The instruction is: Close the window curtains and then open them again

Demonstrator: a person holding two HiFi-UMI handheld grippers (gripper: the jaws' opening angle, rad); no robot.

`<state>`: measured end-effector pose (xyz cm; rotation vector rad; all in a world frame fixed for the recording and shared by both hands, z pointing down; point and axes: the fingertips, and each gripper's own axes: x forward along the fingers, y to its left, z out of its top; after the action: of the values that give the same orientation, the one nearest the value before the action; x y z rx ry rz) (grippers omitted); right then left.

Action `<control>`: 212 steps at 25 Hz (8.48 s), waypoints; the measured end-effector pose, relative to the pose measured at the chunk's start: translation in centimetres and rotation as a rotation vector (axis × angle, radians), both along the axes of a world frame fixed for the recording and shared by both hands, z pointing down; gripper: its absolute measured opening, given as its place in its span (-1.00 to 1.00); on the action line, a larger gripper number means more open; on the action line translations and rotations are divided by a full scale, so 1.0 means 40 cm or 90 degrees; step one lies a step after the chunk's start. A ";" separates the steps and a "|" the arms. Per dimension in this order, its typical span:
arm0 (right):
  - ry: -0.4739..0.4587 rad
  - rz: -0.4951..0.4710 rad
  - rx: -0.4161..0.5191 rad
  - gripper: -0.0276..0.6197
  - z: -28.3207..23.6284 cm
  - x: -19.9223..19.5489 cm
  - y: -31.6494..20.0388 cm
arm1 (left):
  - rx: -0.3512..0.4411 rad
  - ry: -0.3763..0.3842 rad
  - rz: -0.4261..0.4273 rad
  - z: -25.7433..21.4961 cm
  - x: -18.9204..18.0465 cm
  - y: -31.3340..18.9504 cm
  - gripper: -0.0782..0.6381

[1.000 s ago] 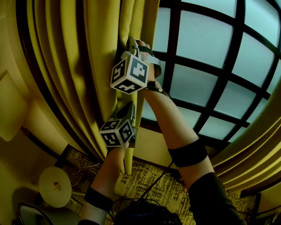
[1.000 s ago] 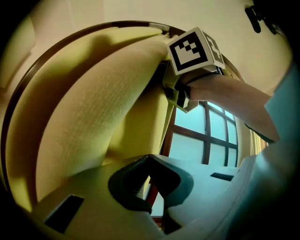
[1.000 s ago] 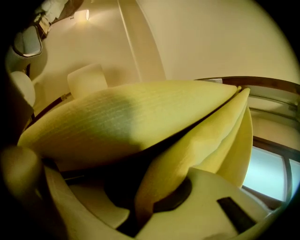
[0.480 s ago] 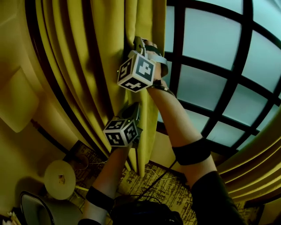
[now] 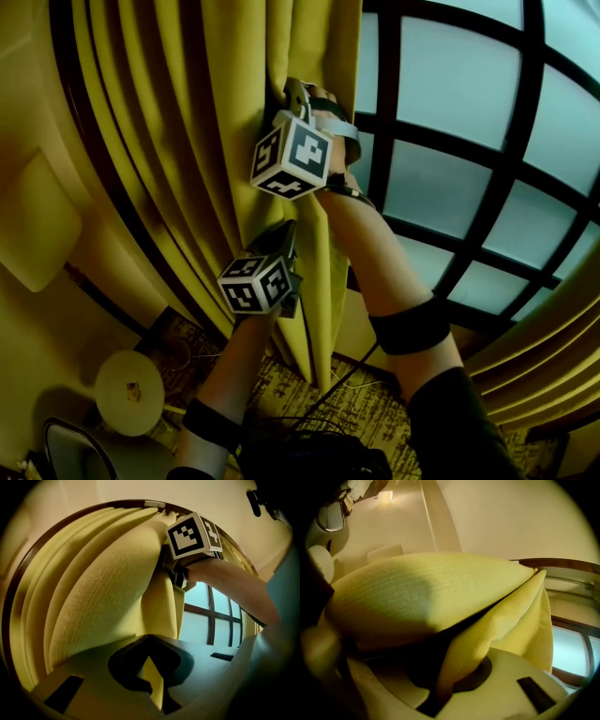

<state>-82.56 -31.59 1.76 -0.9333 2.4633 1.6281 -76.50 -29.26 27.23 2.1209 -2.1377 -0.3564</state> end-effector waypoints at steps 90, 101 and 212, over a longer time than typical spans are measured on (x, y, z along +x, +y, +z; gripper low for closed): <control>-0.052 0.023 -0.463 -0.74 0.672 0.315 0.274 | -0.110 -0.008 0.032 0.324 -0.139 0.440 -0.78; -0.110 0.171 -0.736 -0.91 1.184 0.937 0.380 | -0.201 -0.072 0.067 0.506 0.182 0.573 -0.78; -0.285 0.398 -0.854 -0.89 1.444 2.067 0.361 | -0.202 -0.129 0.410 0.658 1.447 0.178 -0.78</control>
<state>0.11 -17.14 59.50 -1.9562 2.7878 -0.5602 -18.64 -22.15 53.57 2.5478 -1.3376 0.2519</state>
